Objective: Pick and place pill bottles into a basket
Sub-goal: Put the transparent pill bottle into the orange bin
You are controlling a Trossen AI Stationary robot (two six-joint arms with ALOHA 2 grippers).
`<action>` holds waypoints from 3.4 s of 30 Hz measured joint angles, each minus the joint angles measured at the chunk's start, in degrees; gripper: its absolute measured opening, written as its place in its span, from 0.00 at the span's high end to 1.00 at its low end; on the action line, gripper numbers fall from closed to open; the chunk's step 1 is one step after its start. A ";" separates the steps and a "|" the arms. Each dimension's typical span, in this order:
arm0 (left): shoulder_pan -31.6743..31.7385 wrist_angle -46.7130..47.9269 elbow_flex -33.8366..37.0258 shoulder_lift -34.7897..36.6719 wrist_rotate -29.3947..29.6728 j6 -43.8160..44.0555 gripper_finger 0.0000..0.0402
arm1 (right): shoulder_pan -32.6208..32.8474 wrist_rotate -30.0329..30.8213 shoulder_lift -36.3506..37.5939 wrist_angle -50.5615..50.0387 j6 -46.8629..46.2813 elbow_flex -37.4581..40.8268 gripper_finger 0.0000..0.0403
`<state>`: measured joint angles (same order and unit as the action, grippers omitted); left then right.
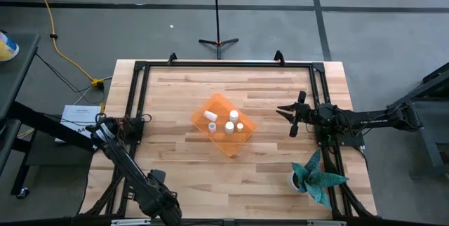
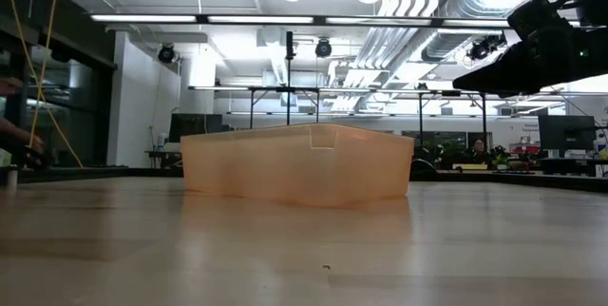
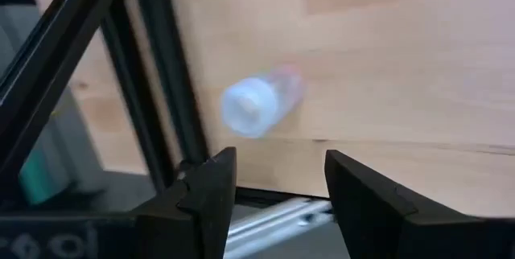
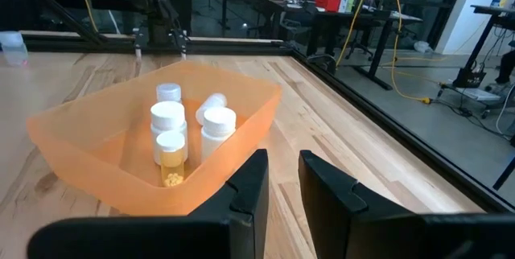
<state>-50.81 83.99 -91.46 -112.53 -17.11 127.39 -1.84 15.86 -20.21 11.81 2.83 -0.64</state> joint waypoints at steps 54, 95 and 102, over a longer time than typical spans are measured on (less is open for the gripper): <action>-3.75 -9.36 12.41 0.26 2.20 -2.06 0.44 | 0.02 0.04 -0.01 -0.20 0.13 0.00 0.85; -3.60 -12.88 12.50 0.17 7.51 -2.78 0.68 | 0.02 0.04 -0.02 -0.48 1.05 0.00 0.85; -3.60 -13.31 12.50 0.17 7.86 -1.09 0.49 | 0.02 0.04 -0.02 -0.48 1.05 0.00 0.85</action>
<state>-54.41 70.67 -78.96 -112.36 -9.25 126.30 -1.83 15.90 -20.23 11.33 3.88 -0.64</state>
